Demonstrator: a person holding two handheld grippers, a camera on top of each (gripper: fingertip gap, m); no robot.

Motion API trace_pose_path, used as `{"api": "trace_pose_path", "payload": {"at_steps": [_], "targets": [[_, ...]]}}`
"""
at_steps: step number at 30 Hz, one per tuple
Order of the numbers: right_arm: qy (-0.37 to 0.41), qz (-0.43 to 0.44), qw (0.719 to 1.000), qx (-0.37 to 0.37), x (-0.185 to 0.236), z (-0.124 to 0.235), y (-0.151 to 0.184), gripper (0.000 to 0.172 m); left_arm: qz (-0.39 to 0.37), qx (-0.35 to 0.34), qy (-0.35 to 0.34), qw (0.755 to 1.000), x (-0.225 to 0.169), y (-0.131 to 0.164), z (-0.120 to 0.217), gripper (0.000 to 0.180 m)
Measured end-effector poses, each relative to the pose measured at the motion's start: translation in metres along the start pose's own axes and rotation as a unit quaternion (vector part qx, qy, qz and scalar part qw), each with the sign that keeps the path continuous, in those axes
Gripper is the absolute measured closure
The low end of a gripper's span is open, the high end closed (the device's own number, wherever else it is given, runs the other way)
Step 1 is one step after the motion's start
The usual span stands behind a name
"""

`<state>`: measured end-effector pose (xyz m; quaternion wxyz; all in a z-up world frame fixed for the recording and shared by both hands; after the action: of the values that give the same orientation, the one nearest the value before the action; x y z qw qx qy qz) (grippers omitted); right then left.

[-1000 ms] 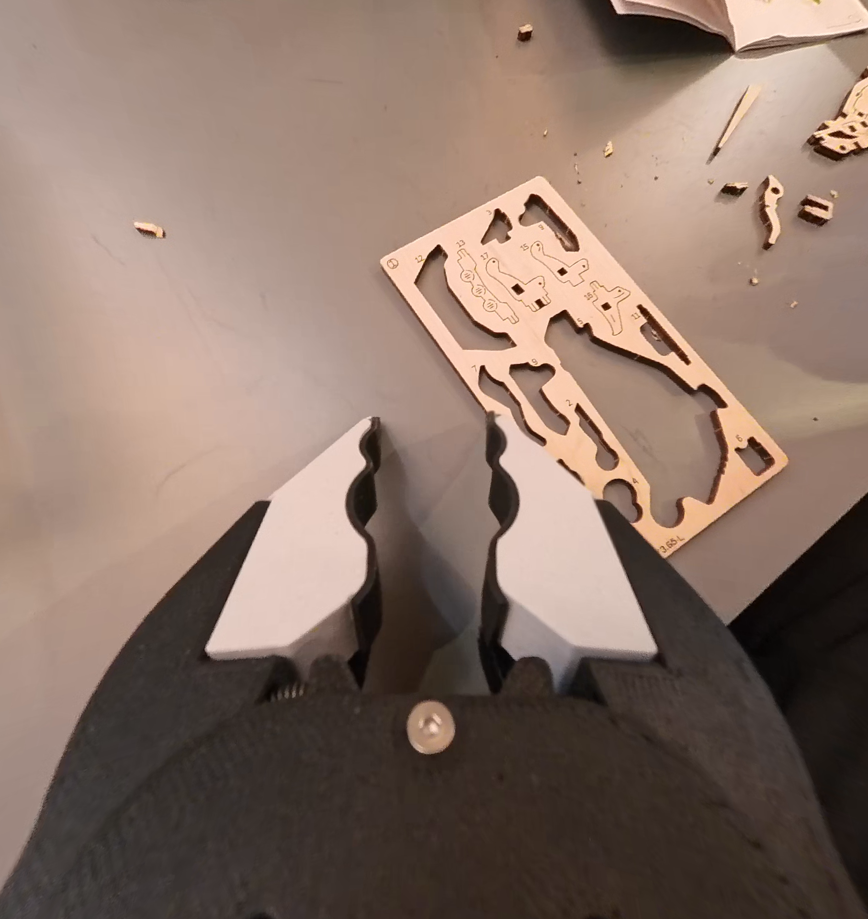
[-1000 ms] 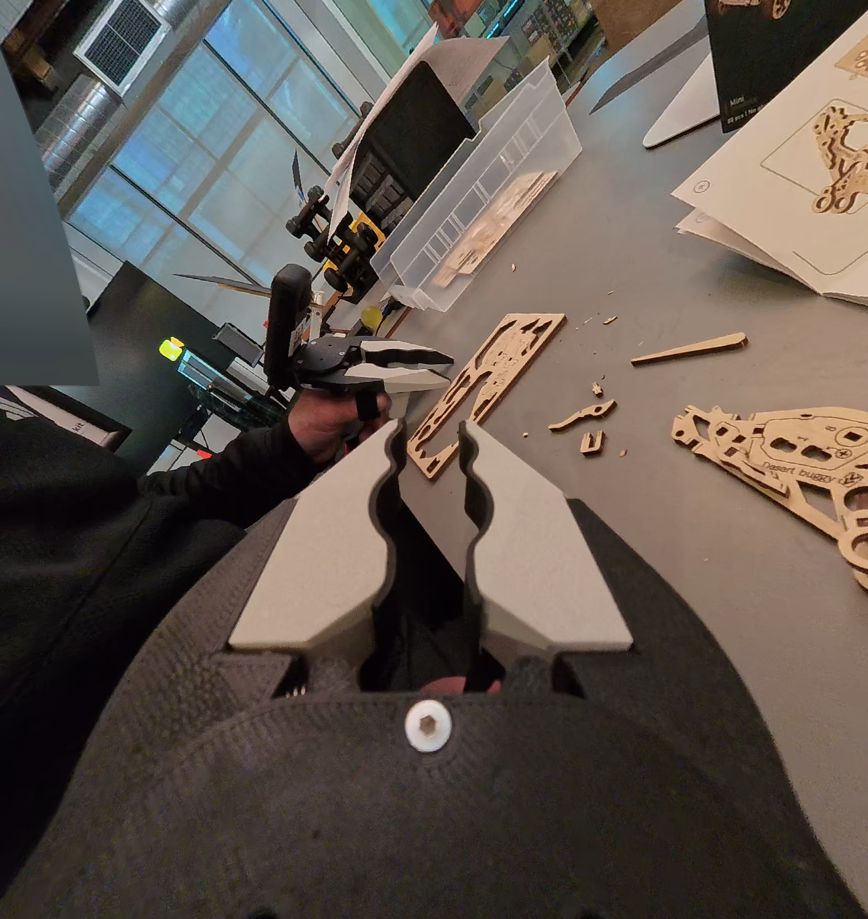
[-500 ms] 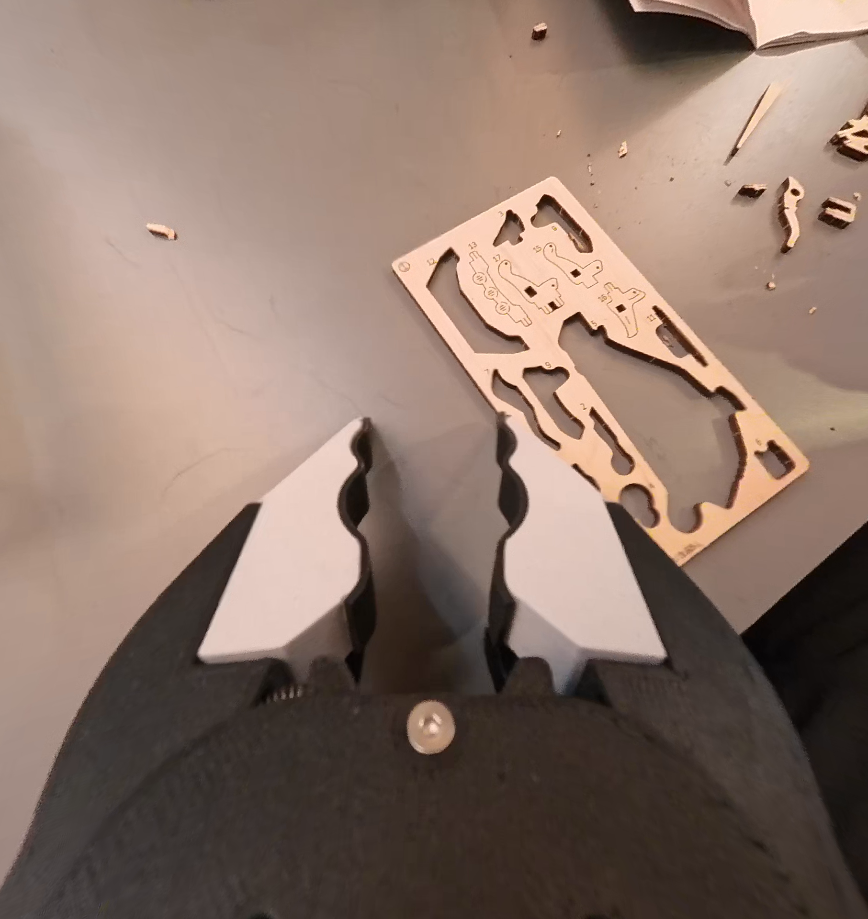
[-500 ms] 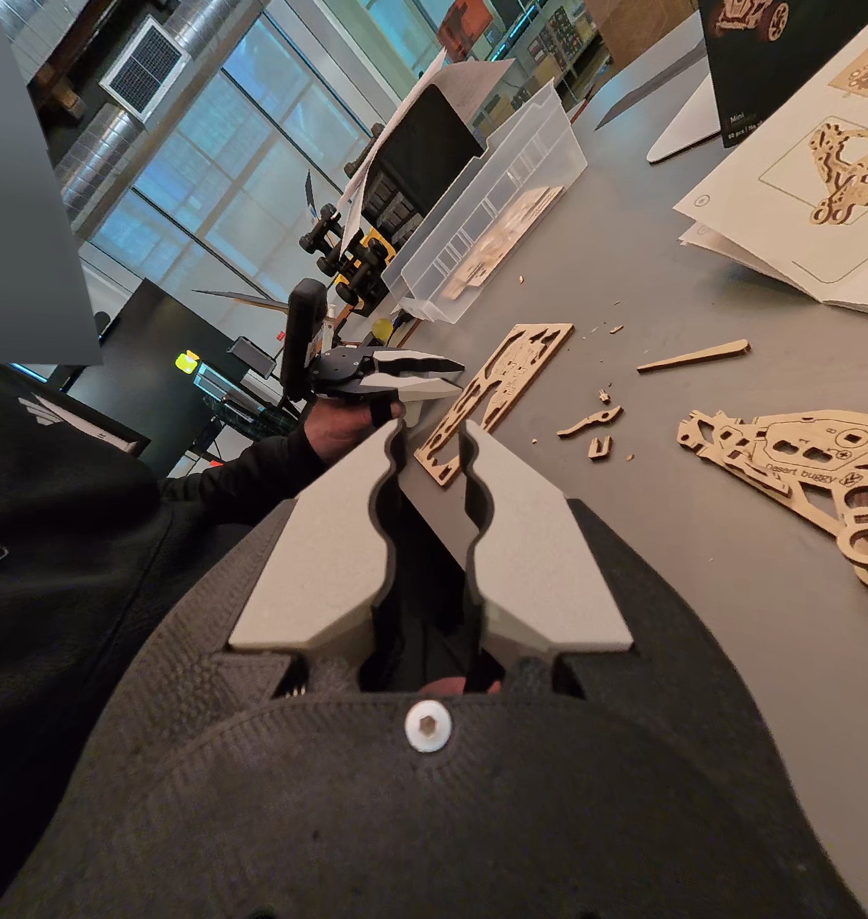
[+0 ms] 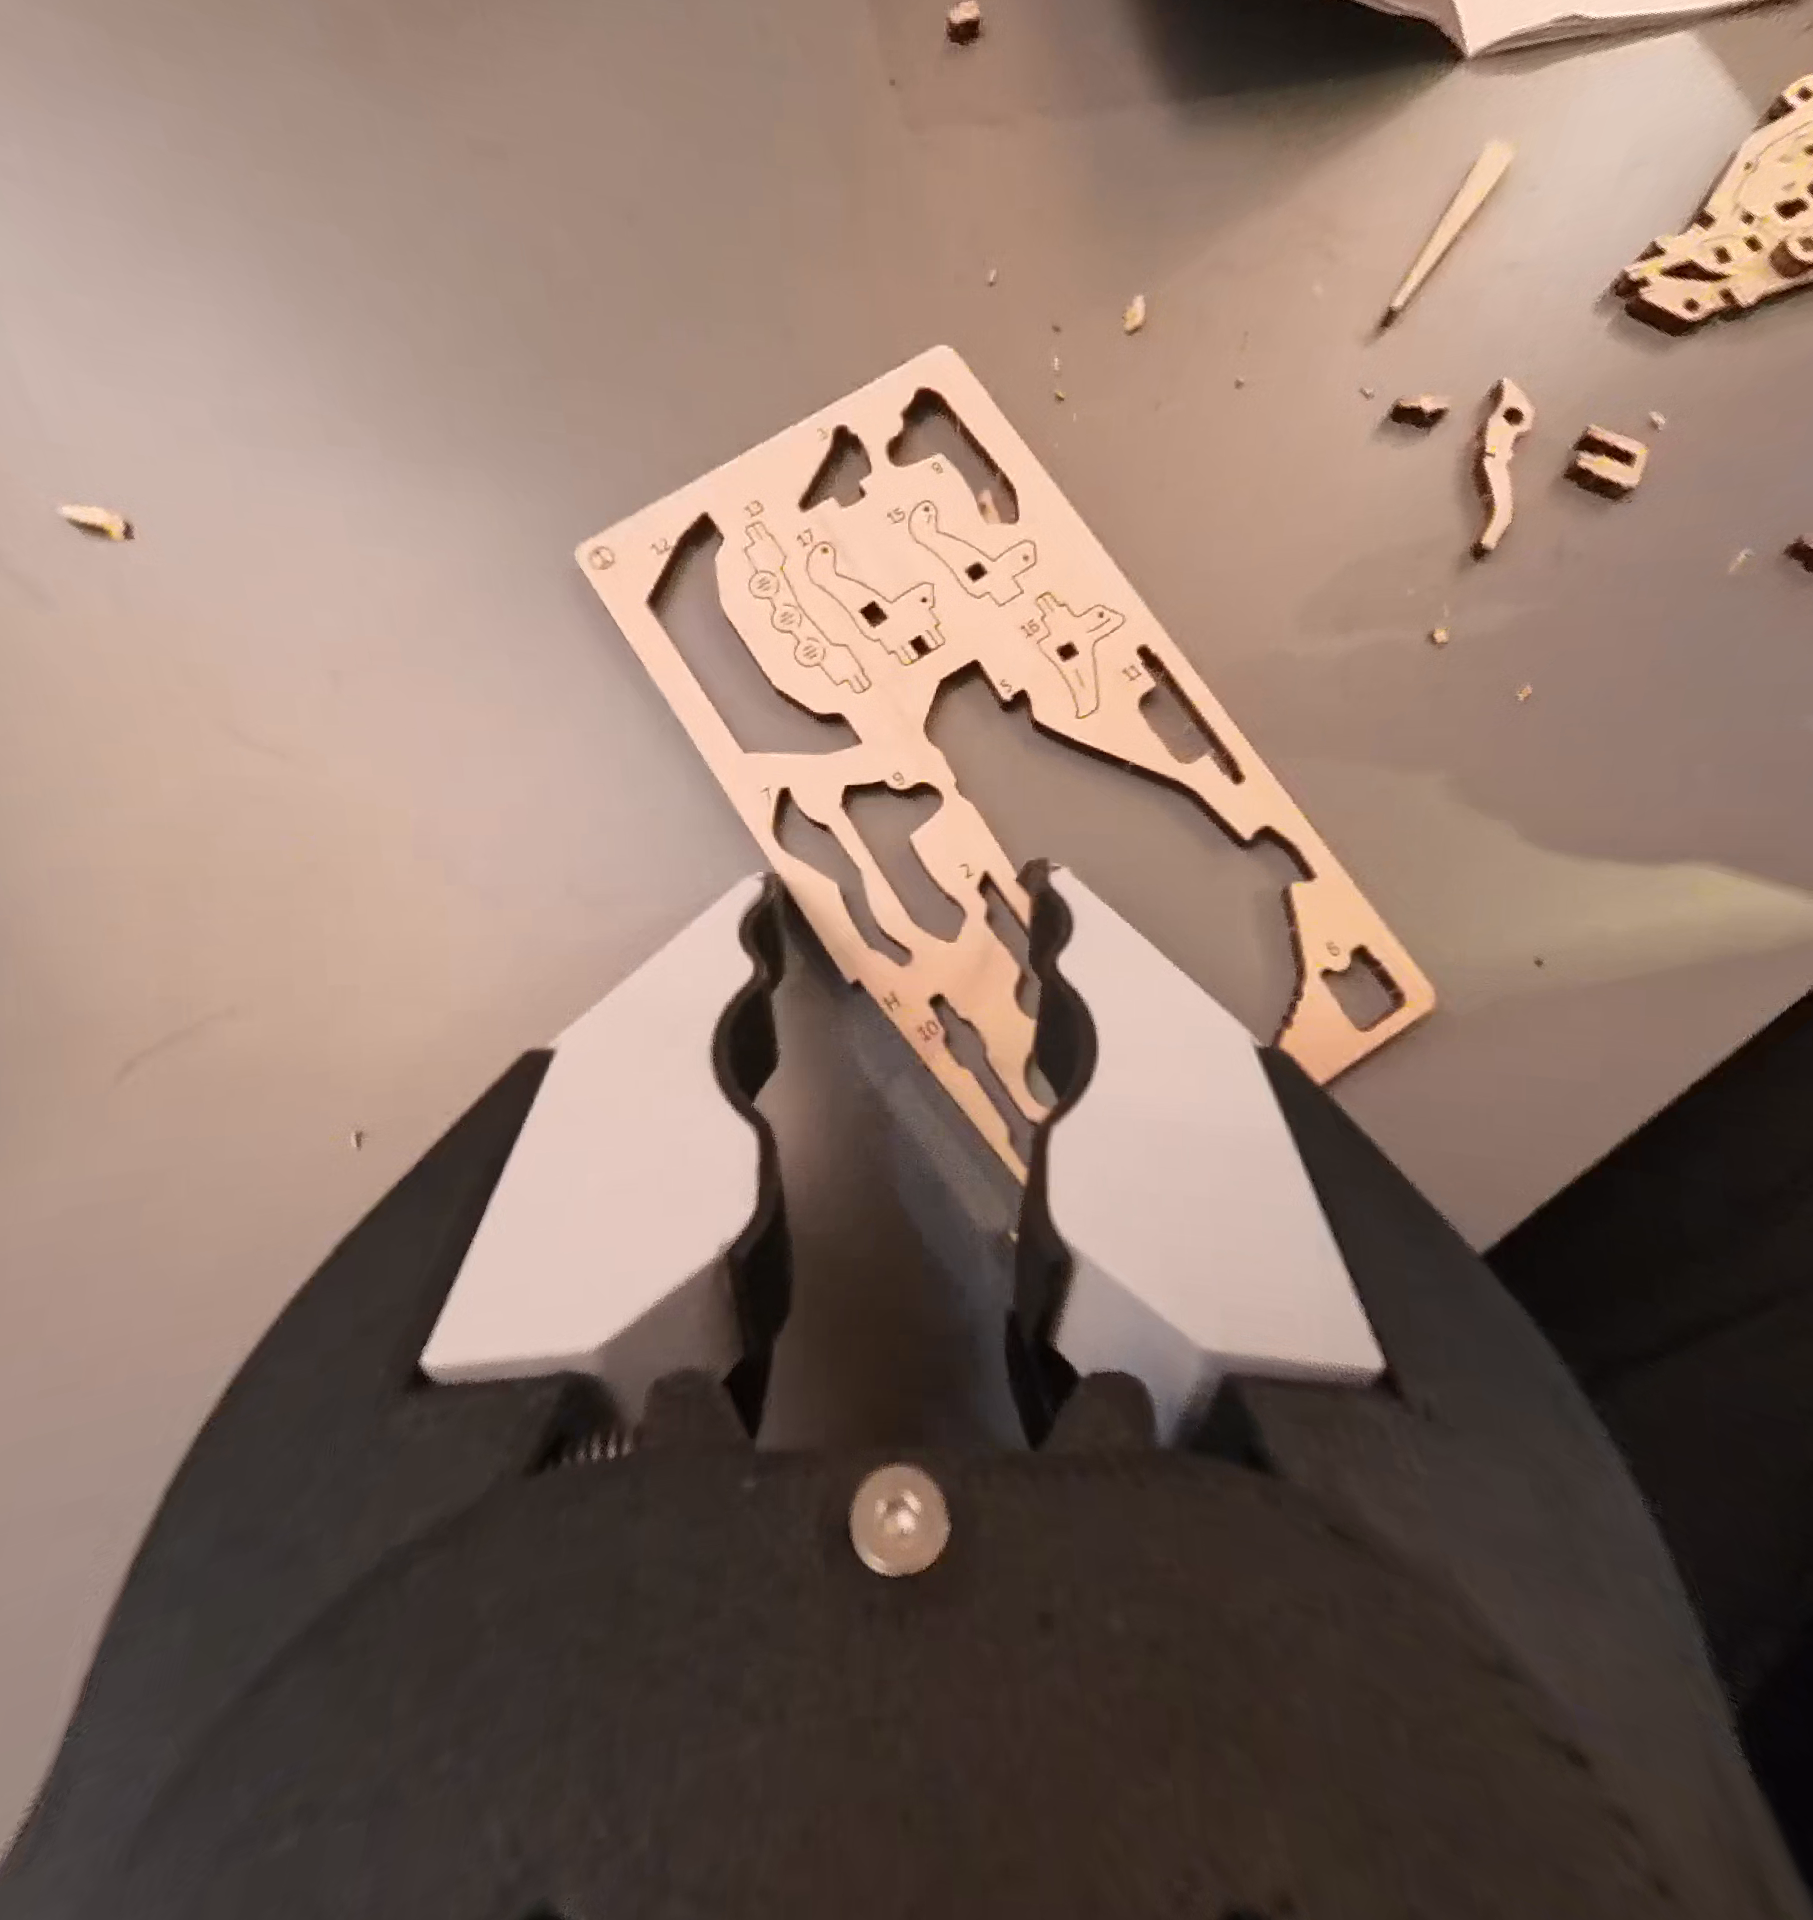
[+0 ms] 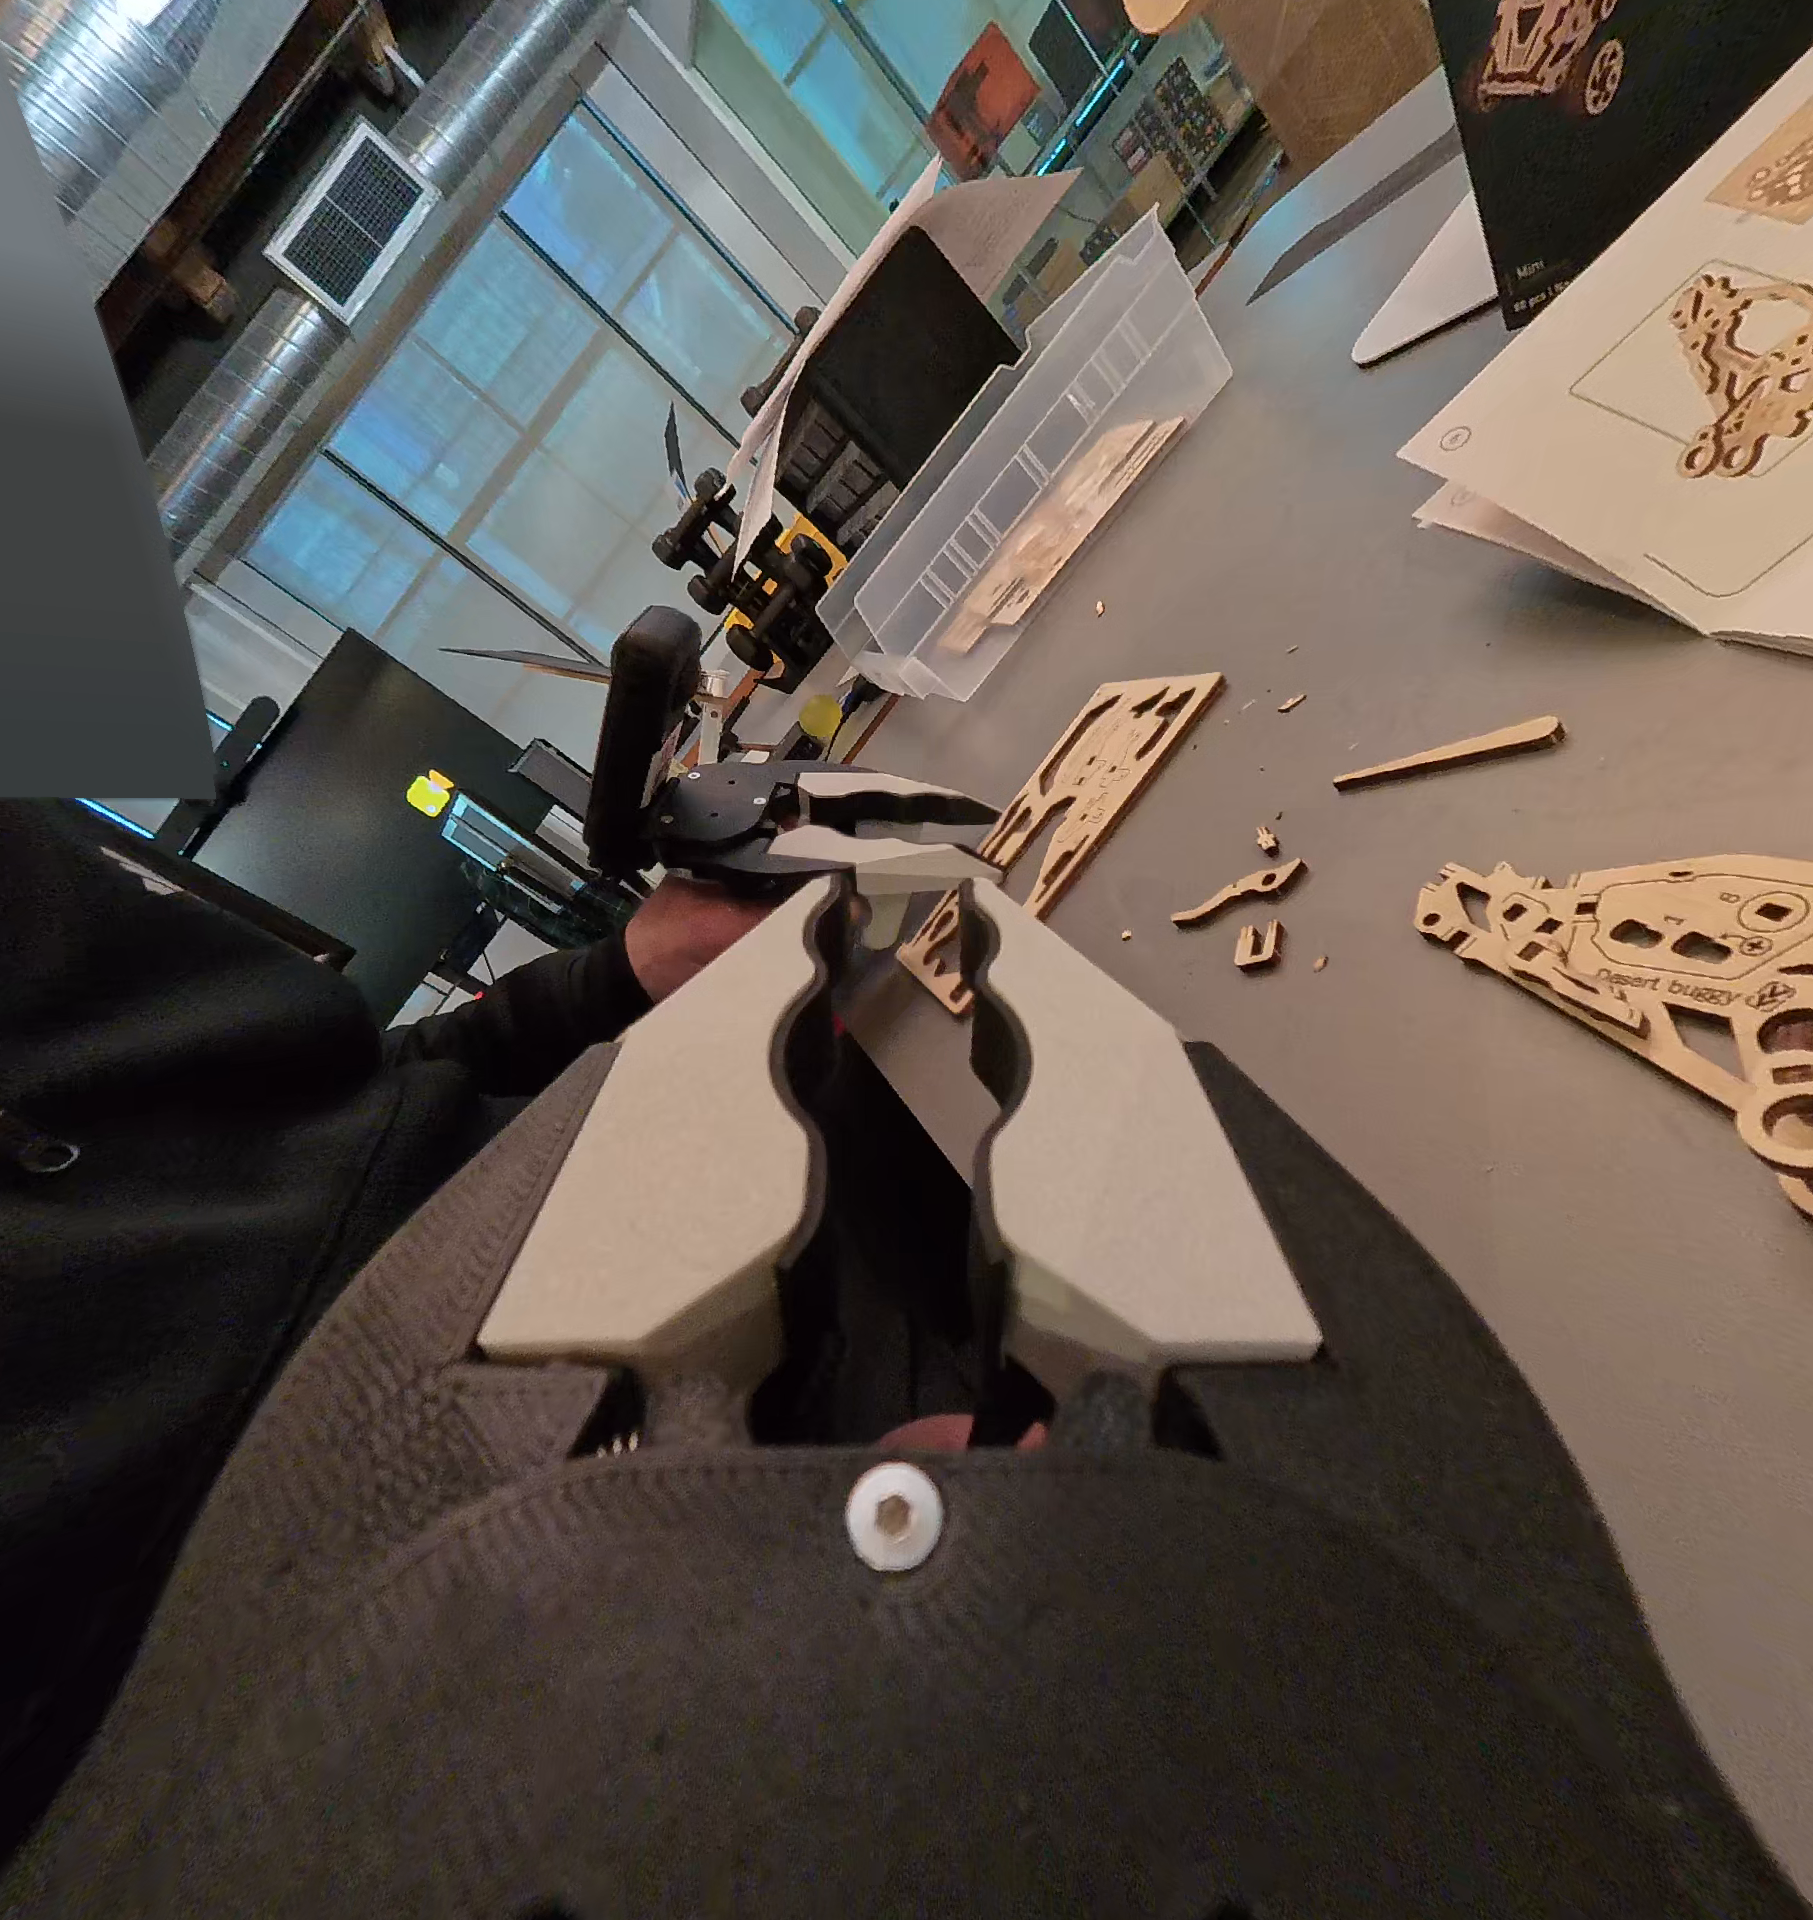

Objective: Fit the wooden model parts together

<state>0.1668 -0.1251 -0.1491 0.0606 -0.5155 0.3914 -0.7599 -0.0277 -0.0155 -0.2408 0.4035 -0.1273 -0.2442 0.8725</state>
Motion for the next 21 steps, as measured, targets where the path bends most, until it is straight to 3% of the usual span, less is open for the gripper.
{"api": "trace_pose_path", "payload": {"at_steps": [2,6,16,17,21], "targets": [[-0.003,-0.002,1.000,-0.004,0.000,0.001,-0.001,0.154,0.016,-0.009,0.005,1.000,0.002,-0.002,0.000,0.139],[-0.007,-0.006,1.000,-0.010,0.000,0.004,-0.002,0.154,0.028,-0.018,-0.007,0.999,0.010,-0.002,0.000,0.164],[-0.014,-0.016,1.000,-0.019,-0.002,0.007,-0.003,0.154,0.003,-0.020,-0.039,0.999,0.019,-0.008,0.000,0.167],[-0.013,-0.016,1.000,-0.019,-0.002,0.008,-0.003,0.154,0.007,-0.023,-0.046,0.999,0.023,-0.009,0.002,0.180],[-0.015,-0.021,0.999,-0.023,-0.004,0.009,-0.004,0.154,0.002,-0.036,-0.050,0.998,0.028,-0.015,0.005,0.180]]}}
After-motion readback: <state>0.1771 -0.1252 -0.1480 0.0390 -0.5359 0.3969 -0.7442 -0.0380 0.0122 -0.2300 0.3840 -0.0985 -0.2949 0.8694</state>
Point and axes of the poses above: each gripper's, where its closed fingertips meet, z back along the fingers, y out of its underside, x = y × z across the jaws, the point moved 2 cm from there along z, back along the fingers, and after that the axes turned 11 degrees about x, right-handed, at the moved point
